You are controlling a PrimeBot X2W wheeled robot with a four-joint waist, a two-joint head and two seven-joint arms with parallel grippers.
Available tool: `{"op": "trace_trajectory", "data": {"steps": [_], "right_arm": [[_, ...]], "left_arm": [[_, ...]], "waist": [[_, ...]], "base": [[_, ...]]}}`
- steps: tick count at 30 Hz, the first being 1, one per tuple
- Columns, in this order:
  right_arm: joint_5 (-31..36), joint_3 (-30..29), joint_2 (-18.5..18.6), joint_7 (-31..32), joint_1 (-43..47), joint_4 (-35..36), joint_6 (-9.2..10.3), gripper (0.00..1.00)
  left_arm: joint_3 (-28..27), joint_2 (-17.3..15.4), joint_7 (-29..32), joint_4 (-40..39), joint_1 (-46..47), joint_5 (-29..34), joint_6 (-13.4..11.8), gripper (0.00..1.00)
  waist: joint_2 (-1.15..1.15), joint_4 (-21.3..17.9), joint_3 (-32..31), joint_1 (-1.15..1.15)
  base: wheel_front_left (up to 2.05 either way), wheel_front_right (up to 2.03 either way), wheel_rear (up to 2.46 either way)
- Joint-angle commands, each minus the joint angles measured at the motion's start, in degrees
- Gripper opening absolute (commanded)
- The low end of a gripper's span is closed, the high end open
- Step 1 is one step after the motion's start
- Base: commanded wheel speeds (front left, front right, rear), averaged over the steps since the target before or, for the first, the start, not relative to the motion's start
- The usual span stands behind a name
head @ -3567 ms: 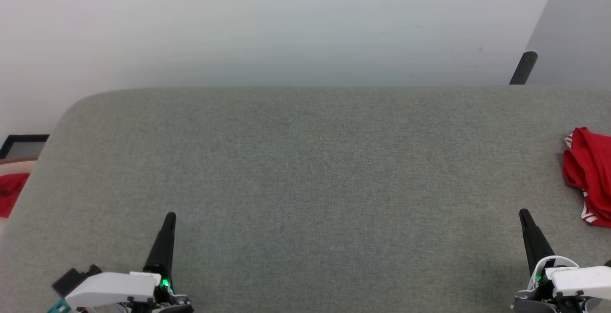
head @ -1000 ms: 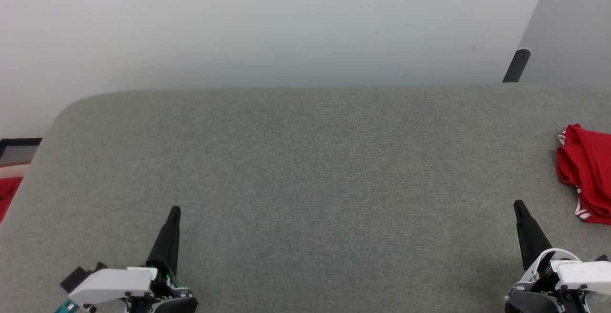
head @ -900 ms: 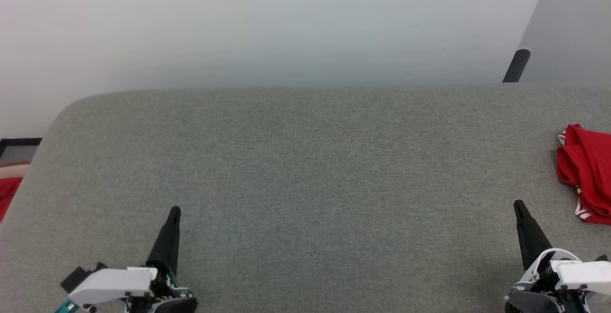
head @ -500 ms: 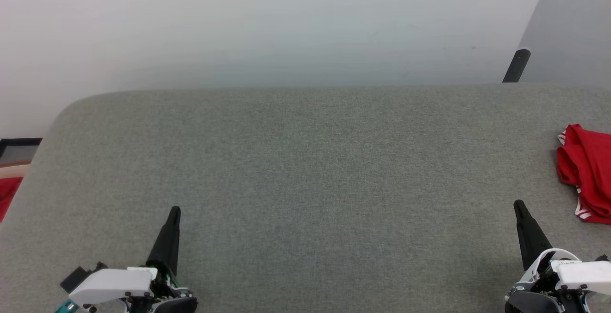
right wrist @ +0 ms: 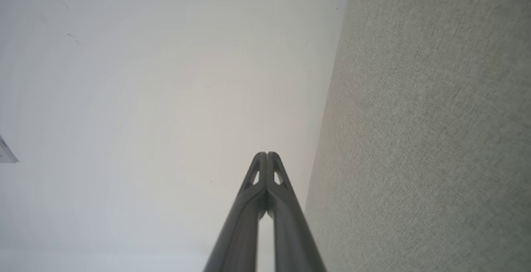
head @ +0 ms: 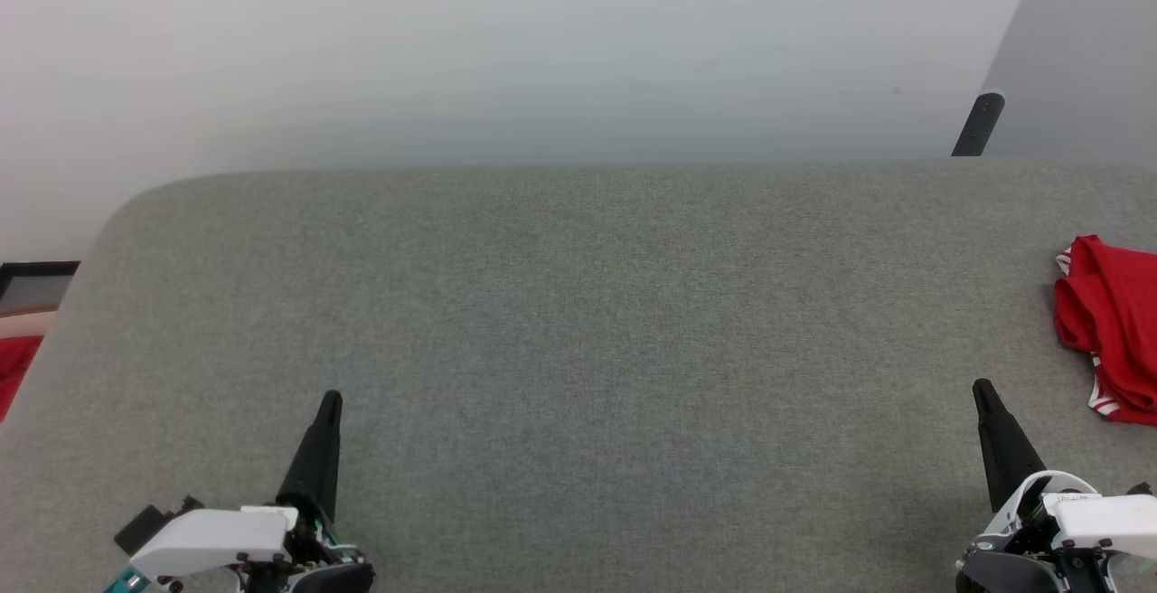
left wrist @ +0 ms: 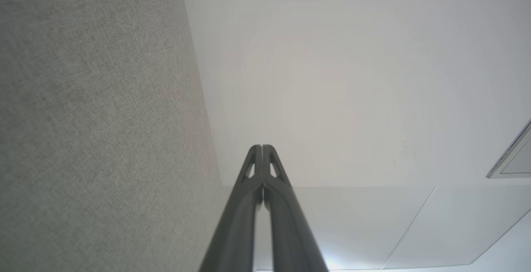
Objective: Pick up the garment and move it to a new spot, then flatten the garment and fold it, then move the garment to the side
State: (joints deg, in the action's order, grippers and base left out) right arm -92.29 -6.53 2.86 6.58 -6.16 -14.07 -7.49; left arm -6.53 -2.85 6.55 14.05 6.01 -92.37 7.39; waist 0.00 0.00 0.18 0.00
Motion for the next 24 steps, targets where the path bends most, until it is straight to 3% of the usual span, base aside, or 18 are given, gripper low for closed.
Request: {"op": "trace_trajectory", "data": {"steps": [1,24], "right_arm": [[-0.2,0.0,-0.1,0.1,-0.2,0.1,0.00,0.00],[-0.2,0.0,-0.1,0.1,-0.2,0.1,0.00,0.00]], "left_arm": [[-0.1,0.1,0.2,0.0,0.5,0.0,0.2,0.00],[-0.2,0.1,0.2,0.0,0.5,0.0,0.2,0.00]], "waist": [[0.00,0.0,0.0,0.00],[0.00,0.0,0.0,0.00]], "base": [[0.00,0.00,0.00],[0.00,0.00,0.00]]}}
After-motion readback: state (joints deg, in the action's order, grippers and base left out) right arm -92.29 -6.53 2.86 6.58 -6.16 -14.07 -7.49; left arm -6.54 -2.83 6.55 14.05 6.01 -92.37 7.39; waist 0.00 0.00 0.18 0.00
